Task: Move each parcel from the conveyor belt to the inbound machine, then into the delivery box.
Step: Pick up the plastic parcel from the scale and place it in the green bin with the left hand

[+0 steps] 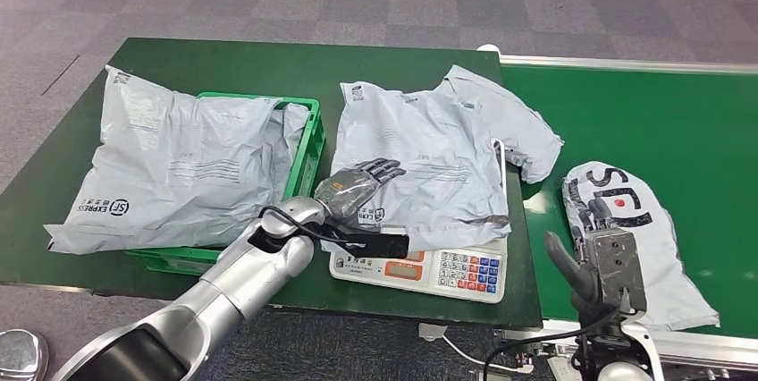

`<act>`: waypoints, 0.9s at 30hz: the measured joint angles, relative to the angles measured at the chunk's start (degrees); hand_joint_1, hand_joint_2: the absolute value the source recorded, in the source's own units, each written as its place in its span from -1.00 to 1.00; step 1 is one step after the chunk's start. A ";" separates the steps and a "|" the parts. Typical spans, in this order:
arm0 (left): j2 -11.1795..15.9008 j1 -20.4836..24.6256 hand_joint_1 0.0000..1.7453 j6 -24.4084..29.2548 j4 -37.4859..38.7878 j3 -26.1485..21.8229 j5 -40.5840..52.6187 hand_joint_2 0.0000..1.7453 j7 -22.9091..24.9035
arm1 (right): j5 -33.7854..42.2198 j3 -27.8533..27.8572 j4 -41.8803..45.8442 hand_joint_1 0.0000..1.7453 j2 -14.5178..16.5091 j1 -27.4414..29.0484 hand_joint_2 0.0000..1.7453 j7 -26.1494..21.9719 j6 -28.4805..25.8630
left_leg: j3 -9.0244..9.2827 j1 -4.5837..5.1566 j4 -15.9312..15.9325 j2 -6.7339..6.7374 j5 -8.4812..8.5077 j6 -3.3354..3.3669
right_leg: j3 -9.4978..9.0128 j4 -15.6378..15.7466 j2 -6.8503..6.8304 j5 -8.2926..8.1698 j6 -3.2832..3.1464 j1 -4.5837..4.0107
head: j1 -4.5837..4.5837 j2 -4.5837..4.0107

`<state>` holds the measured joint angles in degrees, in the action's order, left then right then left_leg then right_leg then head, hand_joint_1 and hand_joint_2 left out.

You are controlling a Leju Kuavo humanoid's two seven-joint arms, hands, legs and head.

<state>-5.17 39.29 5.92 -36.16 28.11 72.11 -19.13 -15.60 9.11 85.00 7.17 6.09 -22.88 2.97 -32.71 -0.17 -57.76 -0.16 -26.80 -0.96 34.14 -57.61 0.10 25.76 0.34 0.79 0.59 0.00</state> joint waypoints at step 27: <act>-0.01 1.63 1.00 -1.23 5.77 3.90 -4.63 1.00 -1.09 | 2.25 -1.97 -2.98 -1.00 -3.15 0.13 1.00 -1.37 -1.20 | 0.20 0.01 0.00 -0.10 0.01 0.02 | -0.30 0.00 -0.13 0.00 0.01 0.01 | 0.00 0.00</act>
<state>-5.18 40.92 4.69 -30.39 32.01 67.48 -20.22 -13.36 7.15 82.02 4.02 6.22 -24.26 1.77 -32.51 -0.16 -57.76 -0.26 -26.79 -0.94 33.84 -57.61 -0.03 25.76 0.35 0.81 0.59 0.00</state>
